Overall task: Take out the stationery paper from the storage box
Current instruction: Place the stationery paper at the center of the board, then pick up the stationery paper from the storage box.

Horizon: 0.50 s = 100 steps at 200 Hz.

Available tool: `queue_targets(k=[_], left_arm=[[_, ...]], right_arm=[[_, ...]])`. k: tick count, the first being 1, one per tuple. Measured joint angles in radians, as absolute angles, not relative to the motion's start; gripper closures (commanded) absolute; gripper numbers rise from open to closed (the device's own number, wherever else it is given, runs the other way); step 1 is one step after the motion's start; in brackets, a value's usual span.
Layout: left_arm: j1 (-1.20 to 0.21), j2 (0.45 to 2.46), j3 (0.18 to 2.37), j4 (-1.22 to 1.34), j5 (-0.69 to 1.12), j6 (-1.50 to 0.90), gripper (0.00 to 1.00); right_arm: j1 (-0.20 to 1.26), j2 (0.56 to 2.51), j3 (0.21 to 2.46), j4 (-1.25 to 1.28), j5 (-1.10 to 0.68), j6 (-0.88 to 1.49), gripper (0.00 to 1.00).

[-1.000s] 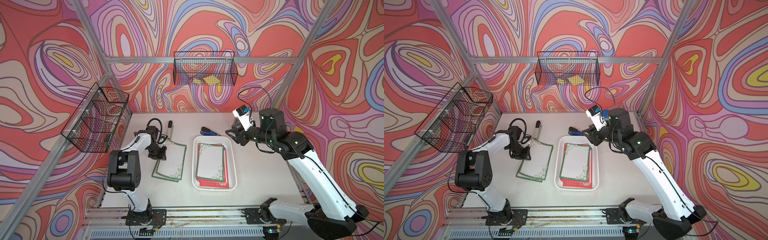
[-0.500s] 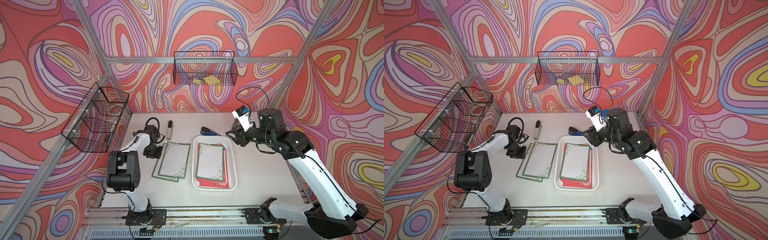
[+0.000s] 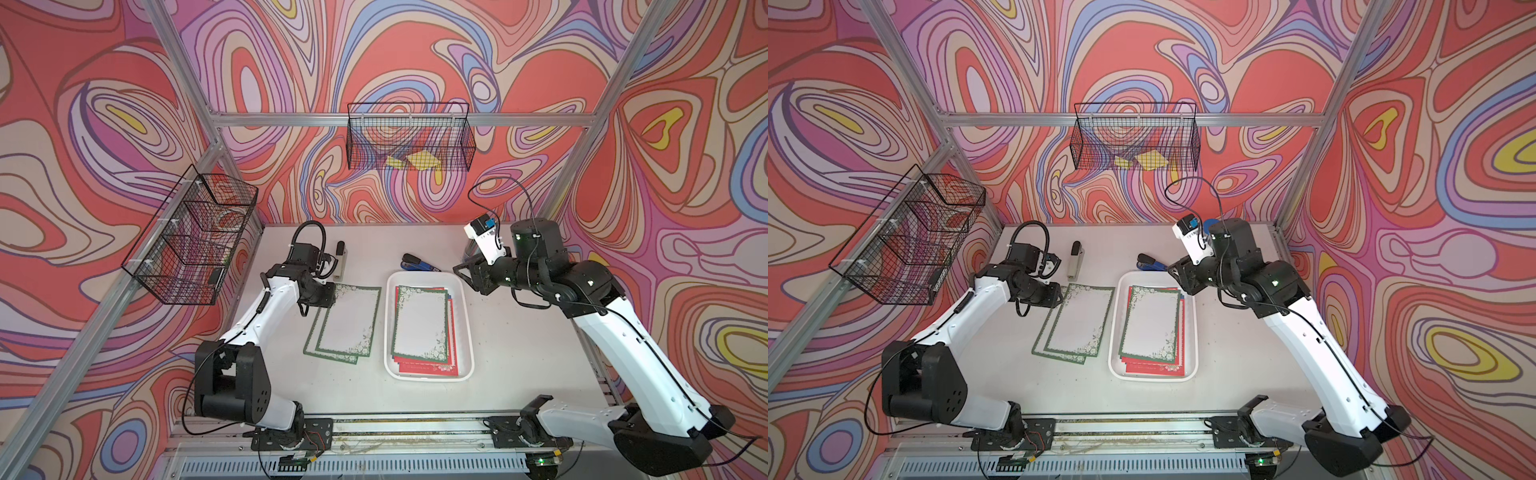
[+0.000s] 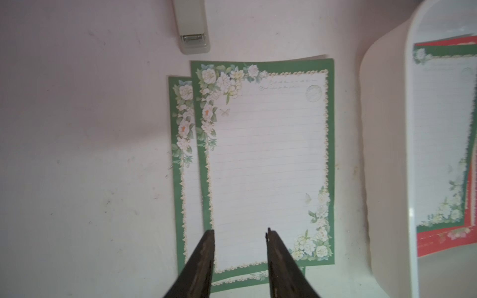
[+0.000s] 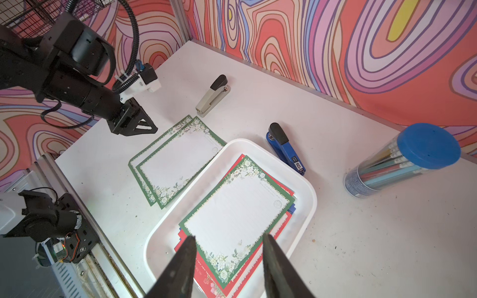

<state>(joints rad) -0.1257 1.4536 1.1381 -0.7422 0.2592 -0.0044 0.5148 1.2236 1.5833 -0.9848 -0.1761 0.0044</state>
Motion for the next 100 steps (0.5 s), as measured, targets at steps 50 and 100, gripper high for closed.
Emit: queue_targets(k=[50, 100], left_arm=[[-0.151, 1.211, 0.981, -0.439, 0.468, -0.013, 0.52], [-0.152, 1.091, 0.862, -0.079, 0.651, 0.025, 0.45]], right_arm=[[0.515, 1.318, 1.549, -0.971, -0.125, 0.138, 0.52], [0.515, 1.33, 1.409, -0.957, -0.029, 0.279, 0.5]])
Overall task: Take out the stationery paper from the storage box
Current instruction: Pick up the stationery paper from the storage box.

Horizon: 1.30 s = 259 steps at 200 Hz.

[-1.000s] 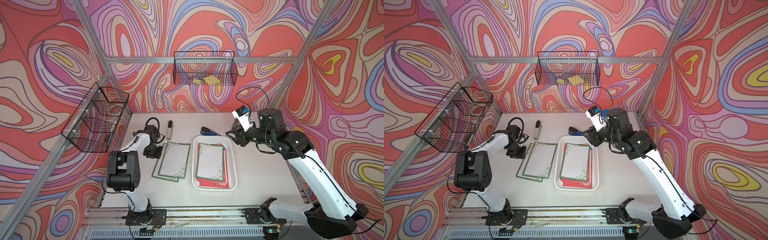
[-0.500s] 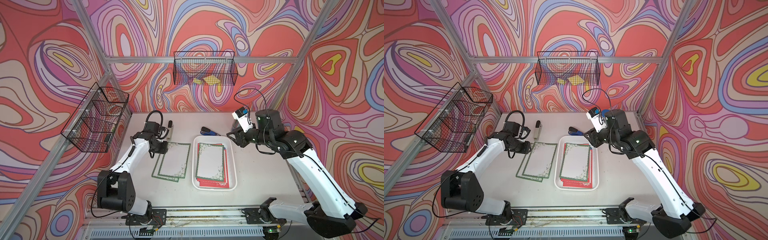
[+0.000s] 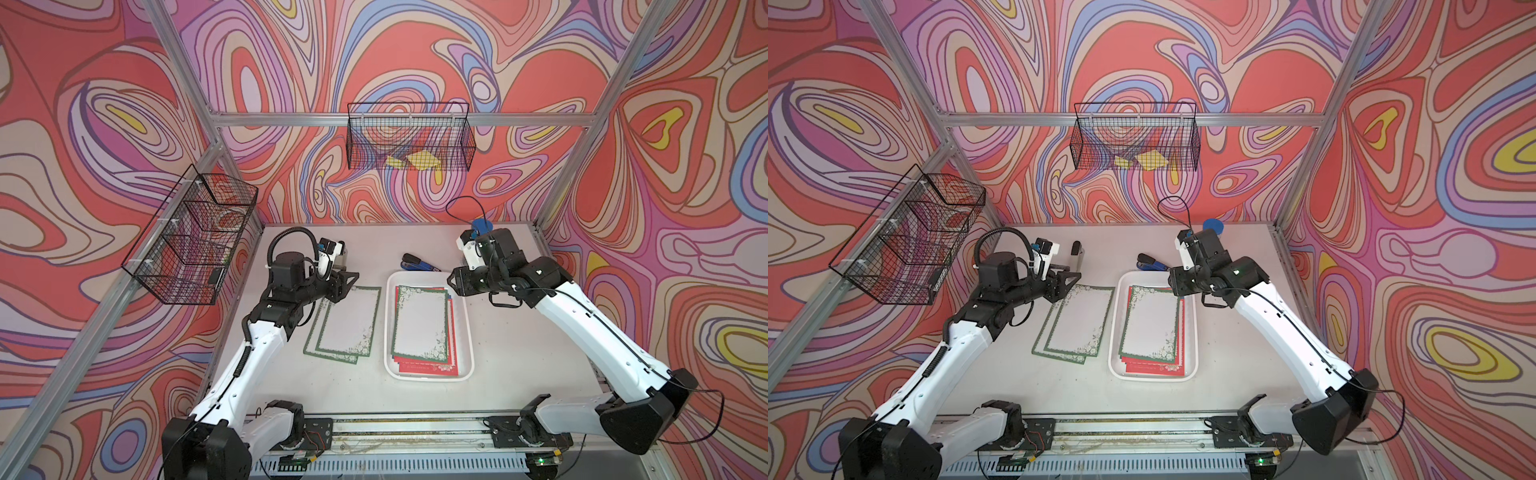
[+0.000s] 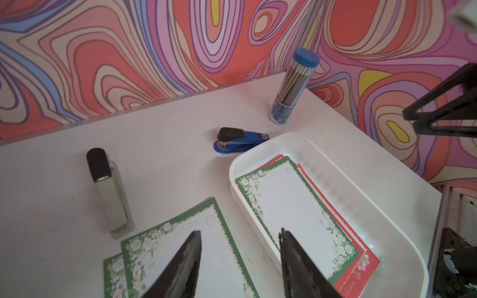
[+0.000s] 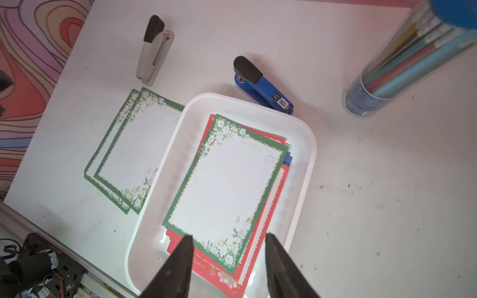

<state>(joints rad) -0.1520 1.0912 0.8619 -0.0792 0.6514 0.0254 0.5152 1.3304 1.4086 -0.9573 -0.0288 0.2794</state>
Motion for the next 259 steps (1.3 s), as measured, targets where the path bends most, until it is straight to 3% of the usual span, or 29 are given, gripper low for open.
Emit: queue_targets(k=[62, 178, 259], left_arm=[[-0.18, 1.126, 0.842, 0.034, 0.87, 0.111, 0.45], [-0.183, 1.296, 0.831, 0.033, 0.876, 0.086, 0.45], [-0.197, 1.395, 0.939, -0.031, 0.867, 0.001, 0.46]], right_arm=[[0.515, 1.323, 1.313, -0.942, 0.023, 0.4, 0.47], [0.515, 1.364, 1.167, -0.884, 0.024, 0.532, 0.47], [0.515, 1.417, 1.136, -0.838, 0.037, 0.587, 0.54]])
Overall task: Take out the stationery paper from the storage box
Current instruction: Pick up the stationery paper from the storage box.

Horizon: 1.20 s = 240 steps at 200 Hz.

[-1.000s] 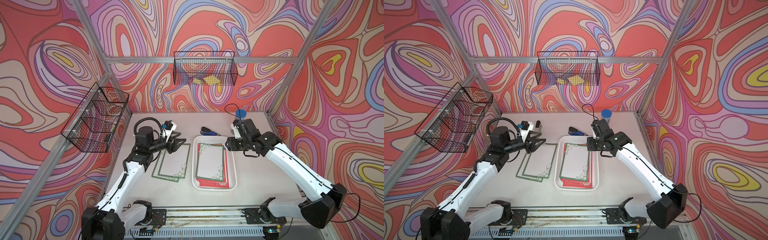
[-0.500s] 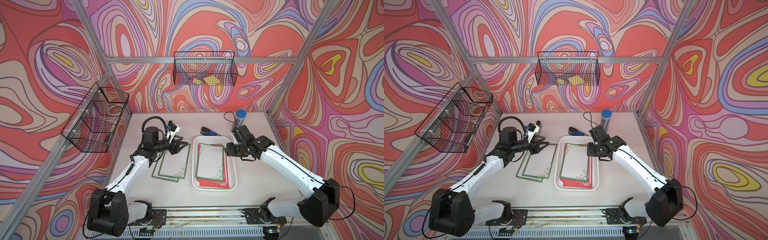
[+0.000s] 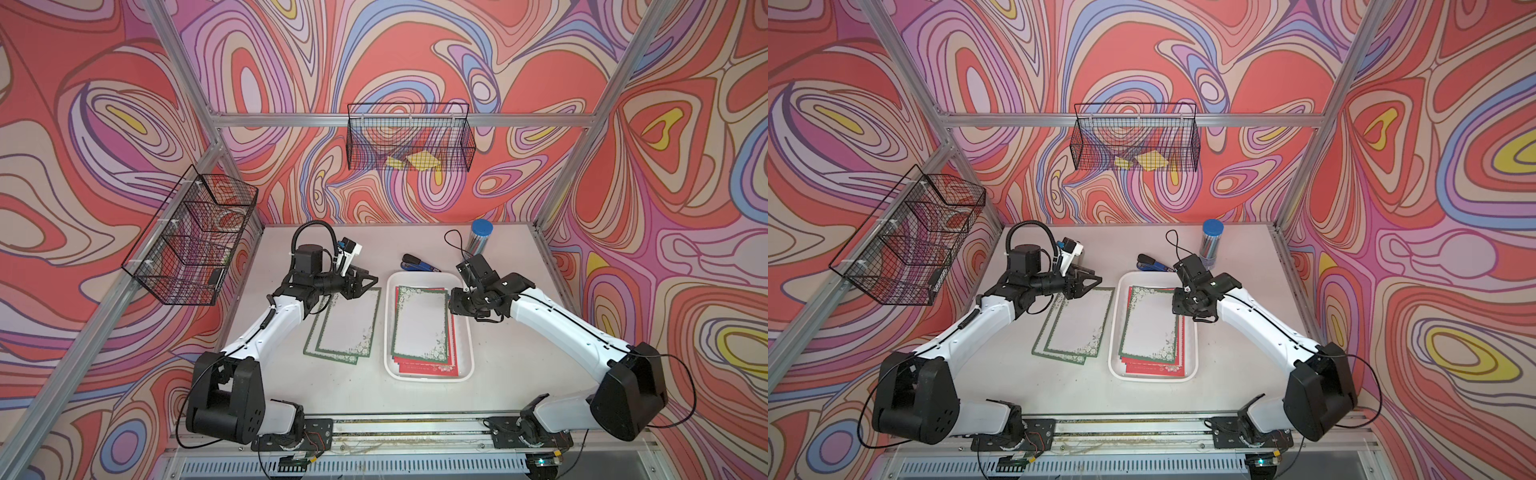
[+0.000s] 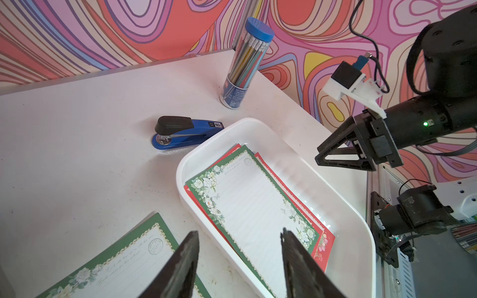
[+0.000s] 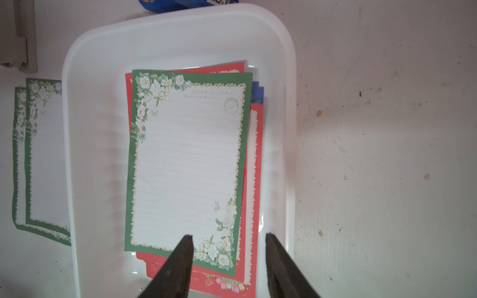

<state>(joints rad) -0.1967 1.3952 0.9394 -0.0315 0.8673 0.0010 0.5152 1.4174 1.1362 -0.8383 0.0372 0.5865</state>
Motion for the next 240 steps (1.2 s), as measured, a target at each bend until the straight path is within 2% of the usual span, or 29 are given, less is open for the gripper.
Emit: queue_targets(k=[23, 91, 130, 240], left_arm=[[-0.223, 1.423, 0.955, -0.065, 0.864, -0.013, 0.47], [-0.328, 1.487, 1.063, -0.24, 0.825, 0.015, 0.5], [-0.331, 1.533, 1.102, -0.323, 0.791, 0.018, 0.51], [-0.332, 1.567, 1.137, -0.42, 0.758, 0.023, 0.53]], right_arm=[[0.515, 1.441, 1.123, -0.818, 0.036, 0.596, 0.6], [0.515, 1.513, 1.081, -0.74, 0.025, 0.629, 0.58], [0.515, 1.576, 1.074, -0.704, -0.001, 0.646, 0.61], [0.517, 1.655, 1.052, -0.657, -0.025, 0.674, 0.6]])
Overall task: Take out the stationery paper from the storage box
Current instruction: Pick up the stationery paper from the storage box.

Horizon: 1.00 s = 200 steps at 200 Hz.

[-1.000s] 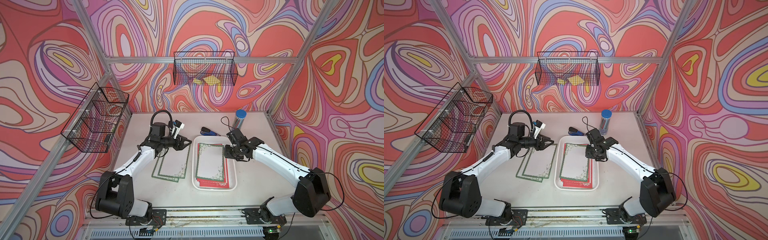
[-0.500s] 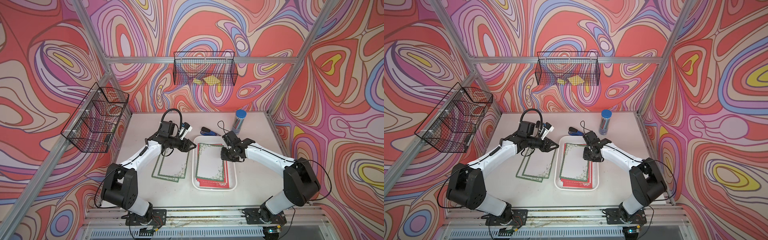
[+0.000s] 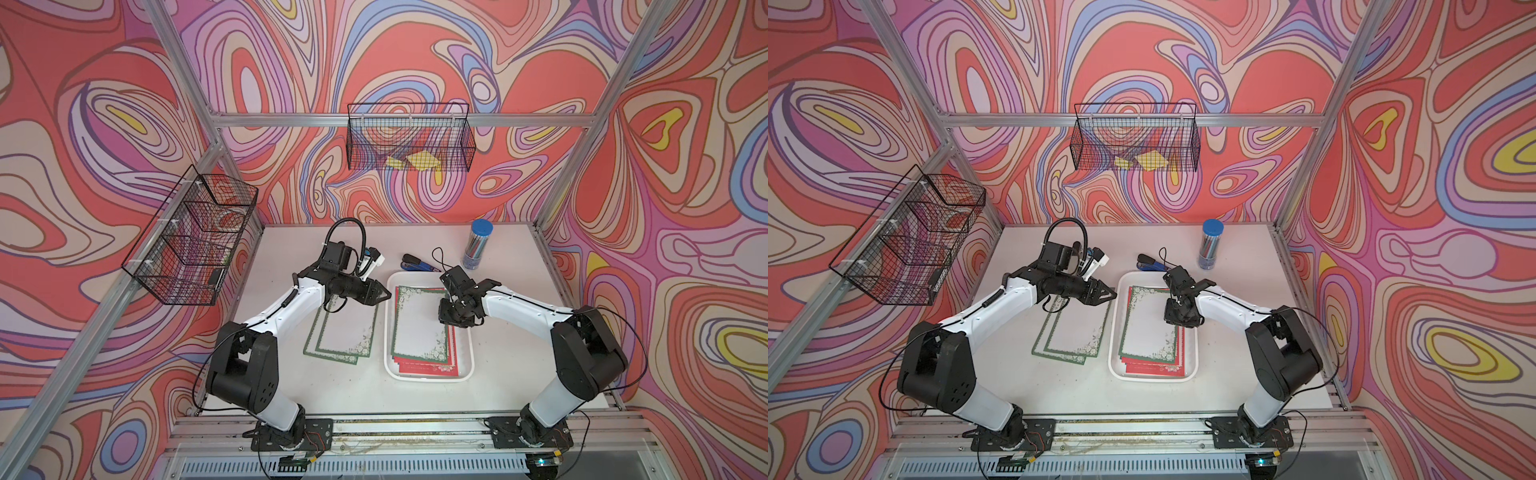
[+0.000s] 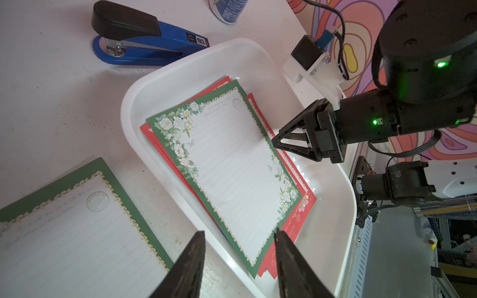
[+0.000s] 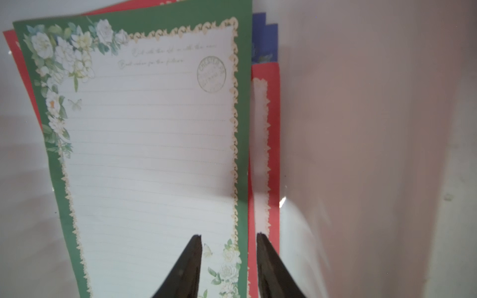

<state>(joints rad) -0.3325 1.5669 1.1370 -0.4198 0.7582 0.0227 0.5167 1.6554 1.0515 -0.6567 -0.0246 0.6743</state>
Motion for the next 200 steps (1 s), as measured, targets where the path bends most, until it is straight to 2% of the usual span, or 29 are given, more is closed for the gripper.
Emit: queue_targets(k=[200], left_arm=[[-0.332, 1.567, 1.137, -0.424, 0.751, 0.03, 0.52]], right_arm=[[0.517, 1.72, 1.041, -0.619, -0.06, 0.692, 0.57]])
